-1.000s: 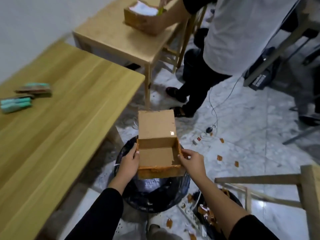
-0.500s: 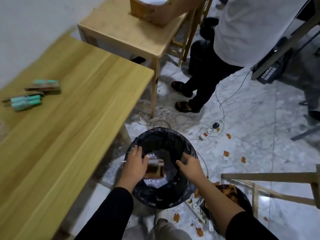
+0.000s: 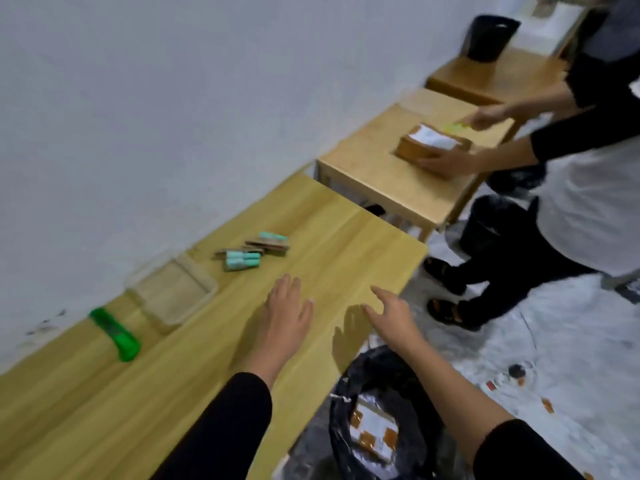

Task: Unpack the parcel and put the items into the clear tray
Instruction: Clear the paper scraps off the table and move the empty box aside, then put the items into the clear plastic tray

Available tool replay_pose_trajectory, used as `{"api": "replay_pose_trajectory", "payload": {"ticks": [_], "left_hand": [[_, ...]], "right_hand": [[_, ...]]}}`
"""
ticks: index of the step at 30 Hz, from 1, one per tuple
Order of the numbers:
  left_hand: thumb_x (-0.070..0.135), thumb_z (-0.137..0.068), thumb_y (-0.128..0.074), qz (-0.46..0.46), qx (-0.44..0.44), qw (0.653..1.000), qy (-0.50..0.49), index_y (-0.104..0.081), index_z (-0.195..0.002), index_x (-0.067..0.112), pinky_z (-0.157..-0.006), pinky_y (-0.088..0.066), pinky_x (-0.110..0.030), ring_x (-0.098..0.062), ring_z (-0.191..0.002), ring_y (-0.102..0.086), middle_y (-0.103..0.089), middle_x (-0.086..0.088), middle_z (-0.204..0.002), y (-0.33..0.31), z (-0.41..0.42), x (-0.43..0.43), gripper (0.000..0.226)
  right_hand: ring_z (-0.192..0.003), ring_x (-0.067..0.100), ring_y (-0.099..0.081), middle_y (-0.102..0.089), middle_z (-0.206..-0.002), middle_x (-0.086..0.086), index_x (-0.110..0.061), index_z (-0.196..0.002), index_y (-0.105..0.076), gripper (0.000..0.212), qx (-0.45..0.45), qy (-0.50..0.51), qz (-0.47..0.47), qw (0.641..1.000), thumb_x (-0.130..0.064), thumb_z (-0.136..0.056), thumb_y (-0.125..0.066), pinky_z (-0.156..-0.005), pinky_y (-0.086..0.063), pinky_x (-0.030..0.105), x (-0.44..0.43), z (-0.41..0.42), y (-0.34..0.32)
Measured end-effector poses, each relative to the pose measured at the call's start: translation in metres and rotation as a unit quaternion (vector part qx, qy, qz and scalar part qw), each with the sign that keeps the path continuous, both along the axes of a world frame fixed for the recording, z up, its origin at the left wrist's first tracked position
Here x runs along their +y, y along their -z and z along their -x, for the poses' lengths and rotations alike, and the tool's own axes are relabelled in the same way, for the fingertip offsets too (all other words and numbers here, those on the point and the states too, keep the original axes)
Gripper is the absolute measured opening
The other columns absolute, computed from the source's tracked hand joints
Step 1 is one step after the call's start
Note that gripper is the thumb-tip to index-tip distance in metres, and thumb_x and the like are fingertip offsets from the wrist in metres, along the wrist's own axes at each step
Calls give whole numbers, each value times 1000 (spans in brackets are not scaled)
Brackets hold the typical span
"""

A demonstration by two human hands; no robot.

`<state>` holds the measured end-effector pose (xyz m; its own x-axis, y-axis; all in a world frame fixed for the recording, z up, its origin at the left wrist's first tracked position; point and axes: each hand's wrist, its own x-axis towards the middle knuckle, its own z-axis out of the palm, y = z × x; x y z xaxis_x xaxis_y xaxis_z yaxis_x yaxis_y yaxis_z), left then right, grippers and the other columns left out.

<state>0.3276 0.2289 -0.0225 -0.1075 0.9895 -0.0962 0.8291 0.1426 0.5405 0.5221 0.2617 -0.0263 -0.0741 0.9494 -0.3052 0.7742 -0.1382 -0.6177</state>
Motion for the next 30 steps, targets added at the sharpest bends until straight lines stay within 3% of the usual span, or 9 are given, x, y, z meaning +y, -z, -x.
{"api": "replay_pose_trajectory", "payload": {"ticks": [5, 10, 14, 21, 24, 26, 28, 30], "left_hand": [[30, -97, -39, -22, 13, 974, -226, -32, -141, 3, -116, -18, -42, -31, -141, -19, -23, -18, -153, 7, 118, 7, 52], [32, -98, -36, 25, -56, 926, -373, -19, -146, 3, -116, -19, -42, -33, -140, -21, -19, -17, -154, 36, 192, -3, 59], [32, -98, -36, 23, -125, 905, -407, -13, -148, 9, -115, -19, -38, -26, -143, -17, -14, -11, -156, 62, 211, -1, 59], [27, -100, -33, -25, -175, 895, -410, -10, -149, 15, -114, -17, -28, -20, -144, -17, -12, -5, -157, 88, 219, 5, 56], [21, -100, -31, -50, -191, 885, -422, -11, -149, 14, -103, -23, -9, -11, -133, -36, -17, 3, -154, 87, 217, 10, 53], [18, -101, -30, -58, -205, 875, -434, -11, -149, 13, -91, -19, 4, 1, -125, -30, -18, 5, -152, 84, 213, 12, 52], [16, -100, -30, -69, -216, 867, -444, -11, -149, 11, -84, -13, 12, 3, -124, -23, -21, 1, -153, 83, 211, 14, 52], [13, -100, -30, -79, -224, 863, -447, -12, -148, 10, -79, -16, 15, 0, -124, -34, -36, 5, -143, 83, 209, 15, 51]], "right_hand": [[-126, 27, -46, -46, -141, 11, -9, -136, -42, 48, 16, -96, -34, 995, -26, -92, -52, -105, -37, 36, 57, 87, -7], [-127, 27, -45, -49, -137, 13, -6, -133, -45, 46, 10, -163, -52, 985, -16, -90, -55, -105, -34, 32, 111, 151, 6], [-126, 30, -44, -45, -139, 15, -7, -135, -44, 50, -16, -214, -40, 976, -10, -87, -55, -105, -36, 36, 150, 178, 33], [-118, 30, -51, -48, -134, 12, -17, -134, -46, 42, -3, -209, -43, 977, -23, -93, -50, -98, -43, 39, 179, 204, 61], [-117, 29, -50, -47, -133, 11, -19, -135, -45, 42, -4, -220, -59, 974, -26, -93, -51, -99, -44, 40, 186, 216, 66], [-121, 29, -47, -45, -135, 12, -20, -136, -43, 43, -13, -240, -80, 967, -27, -94, -48, -101, -43, 40, 186, 225, 68], [-129, 28, -39, -39, -142, 12, -21, -139, -39, 44, -22, -271, -90, 958, -30, -96, -43, -105, -38, 41, 182, 233, 69], [-137, 26, -27, -27, -151, 8, -24, -143, -31, 49, -18, -309, -84, 947, -36, -96, -41, -110, -30, 41, 175, 235, 70]]}}
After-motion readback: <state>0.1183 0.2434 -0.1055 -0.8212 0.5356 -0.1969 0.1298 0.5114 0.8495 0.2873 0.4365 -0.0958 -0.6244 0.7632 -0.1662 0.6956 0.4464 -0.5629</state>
